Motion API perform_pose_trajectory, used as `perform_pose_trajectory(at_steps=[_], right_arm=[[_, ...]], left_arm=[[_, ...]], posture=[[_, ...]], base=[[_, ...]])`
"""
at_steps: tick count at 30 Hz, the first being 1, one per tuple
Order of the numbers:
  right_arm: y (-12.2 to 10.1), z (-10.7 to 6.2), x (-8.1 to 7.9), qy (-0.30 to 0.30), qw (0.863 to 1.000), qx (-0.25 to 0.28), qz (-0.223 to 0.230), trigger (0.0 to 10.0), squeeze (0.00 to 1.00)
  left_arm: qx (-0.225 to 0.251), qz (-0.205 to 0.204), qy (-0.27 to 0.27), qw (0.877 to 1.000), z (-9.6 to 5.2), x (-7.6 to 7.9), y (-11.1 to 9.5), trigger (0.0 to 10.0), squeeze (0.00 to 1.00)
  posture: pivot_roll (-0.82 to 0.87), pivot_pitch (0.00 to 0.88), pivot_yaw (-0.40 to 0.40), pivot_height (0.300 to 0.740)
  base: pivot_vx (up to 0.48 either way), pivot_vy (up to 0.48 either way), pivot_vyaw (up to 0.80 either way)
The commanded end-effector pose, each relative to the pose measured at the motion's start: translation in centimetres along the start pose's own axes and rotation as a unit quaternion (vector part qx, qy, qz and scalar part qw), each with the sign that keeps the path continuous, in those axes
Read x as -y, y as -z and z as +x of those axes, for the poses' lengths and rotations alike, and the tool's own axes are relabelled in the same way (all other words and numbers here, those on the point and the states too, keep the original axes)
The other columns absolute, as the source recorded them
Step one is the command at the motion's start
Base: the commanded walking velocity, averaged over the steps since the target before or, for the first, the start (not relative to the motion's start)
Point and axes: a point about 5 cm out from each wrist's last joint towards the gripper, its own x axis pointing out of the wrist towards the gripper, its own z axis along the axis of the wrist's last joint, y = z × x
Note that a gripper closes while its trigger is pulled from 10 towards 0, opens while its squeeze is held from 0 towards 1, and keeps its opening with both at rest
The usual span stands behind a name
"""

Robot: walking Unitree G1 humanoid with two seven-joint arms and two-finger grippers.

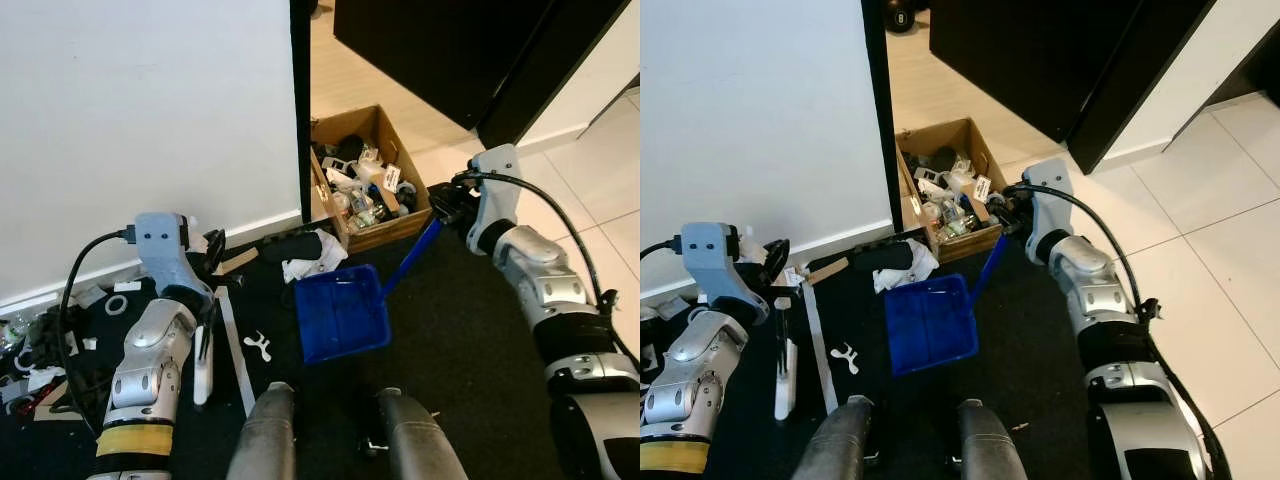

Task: Sweep floor

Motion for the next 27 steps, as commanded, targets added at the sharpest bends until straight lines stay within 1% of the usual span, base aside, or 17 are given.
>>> perform_pose_trajectory(at_steps=[1, 4, 8, 10, 11, 12, 14, 16, 17, 18, 19, 20, 21, 23, 24, 26, 27], right_arm=[[1.1, -0.7, 0.3, -0.004, 0.999, -0.030, -0.012, 10.0, 0.00], [1.6, -1.0, 0.3, -0.006, 0.999, -0.044, -0.026, 10.0, 0.00], [2.0, -0.9, 0.4, 0.007, 0.999, -0.045, -0.004, 10.0, 0.00], [2.6, -0.1, -1.5, -0.012, 0.999, -0.048, -0.010, 10.0, 0.00], [2.6, -0.1, -1.5, -0.012, 0.999, -0.048, -0.010, 10.0, 0.00], [2.8, 0.2, -2.2, -0.019, 0.999, -0.047, -0.013, 10.0, 0.00], [3.5, 1.1, -4.4, -0.039, 0.998, -0.056, 0.001, 10.0, 0.00], [3.5, 1.1, -4.4, -0.039, 0.998, -0.056, 0.001, 10.0, 0.00], [4.0, 1.5, -5.4, -0.050, 0.996, -0.070, 0.009, 10.0, 0.00], [4.0, 2.0, -6.9, -0.085, 0.993, -0.078, 0.005, 10.0, 0.00], [4.0, 2.0, -6.9, -0.085, 0.993, -0.078, 0.005, 10.0, 0.00], [3.7, 2.3, -7.8, -0.118, 0.990, -0.080, -0.003, 10.0, 0.00], [3.1, 2.4, -8.2, -0.144, 0.986, -0.078, -0.014, 10.0, 0.00], [2.0, 2.4, -7.9, -0.162, 0.984, -0.067, -0.037, 10.0, 0.00], [2.0, 2.4, -7.9, -0.162, 0.984, -0.067, -0.037, 10.0, 0.00], [0.0, 1.8, -6.6, -0.174, 0.983, -0.024, -0.047, 10.0, 0.00], [0.0, 1.8, -6.6, -0.174, 0.983, -0.024, -0.047, 10.0, 0.00]], left_arm=[[0.001, -0.027, 0.000, 1.000, -0.3, 0.3, 0.8, 10.0, 0.00], [0.004, -0.042, 0.003, 0.999, -0.4, 0.7, 1.1, 10.0, 0.00], [0.011, -0.066, 0.002, 0.998, -0.5, 1.1, 1.6, 10.0, 0.00], [0.013, -0.086, 0.008, 0.996, -0.3, 1.8, 1.9, 10.0, 0.00], [0.013, -0.086, 0.008, 0.996, -0.3, 1.8, 1.9, 10.0, 0.00], [0.013, -0.093, 0.011, 0.996, -0.3, 2.1, 1.9, 10.0, 0.00], [0.013, -0.114, 0.018, 0.993, 0.0, 2.7, 2.1, 10.0, 0.00], [0.013, -0.114, 0.018, 0.993, 0.0, 2.7, 2.1, 10.0, 0.00], [0.014, -0.122, 0.020, 0.992, 0.1, 3.0, 2.2, 10.0, 0.00], [0.014, -0.130, 0.025, 0.991, 0.3, 3.6, 2.3, 10.0, 0.00], [0.014, -0.130, 0.025, 0.991, 0.3, 3.6, 2.3, 10.0, 0.00], [0.015, -0.132, 0.030, 0.991, 0.5, 4.0, 2.4, 10.0, 0.00], [0.018, -0.138, 0.035, 0.990, 0.6, 4.5, 2.4, 10.0, 0.00], [0.023, -0.144, 0.040, 0.988, 0.8, 5.2, 2.4, 10.0, 0.00], [0.023, -0.144, 0.040, 0.988, 0.8, 5.2, 2.4, 10.0, 0.00], [0.025, -0.143, 0.041, 0.988, 0.8, 5.5, 2.6, 10.0, 0.00], [0.025, -0.143, 0.041, 0.988, 0.8, 5.5, 2.6, 10.0, 0.00]], posture=[[-0.03, 0.301, -0.033, 0.740], [-0.03, 0.298, -0.035, 0.740], [-0.03, 0.293, -0.031, 0.740], [-0.02, 0.290, -0.019, 0.740], [-0.02, 0.290, -0.019, 0.740], [-0.02, 0.290, -0.019, 0.740], [0.00, 0.272, -0.007, 0.740], [0.00, 0.272, -0.007, 0.740], [0.00, 0.266, -0.003, 0.740], [-0.01, 0.260, -0.007, 0.740], [-0.01, 0.260, -0.007, 0.740], [-0.01, 0.252, -0.014, 0.740], [-0.01, 0.244, -0.019, 0.740], [-0.02, 0.236, -0.029, 0.740], [-0.02, 0.236, -0.029, 0.740], [-0.02, 0.231, -0.043, 0.740], [-0.02, 0.231, -0.043, 0.740]], base=[[0.000, 0.000, 0.00], [0.000, 0.000, 0.00], [0.000, 0.000, 0.00], [0.000, 0.000, 0.00], [0.000, 0.000, 0.00], [0.000, 0.000, 0.00], [0.000, 0.000, 0.00], [0.000, 0.000, 0.00], [0.000, 0.000, 0.00], [0.000, 0.000, 0.00], [0.000, 0.000, 0.00], [0.000, 0.000, 0.00], [0.000, 0.000, 0.00], [0.000, 0.000, 0.00], [0.000, 0.000, 0.00], [0.000, 0.000, 0.00], [0.000, 0.000, 0.00]])
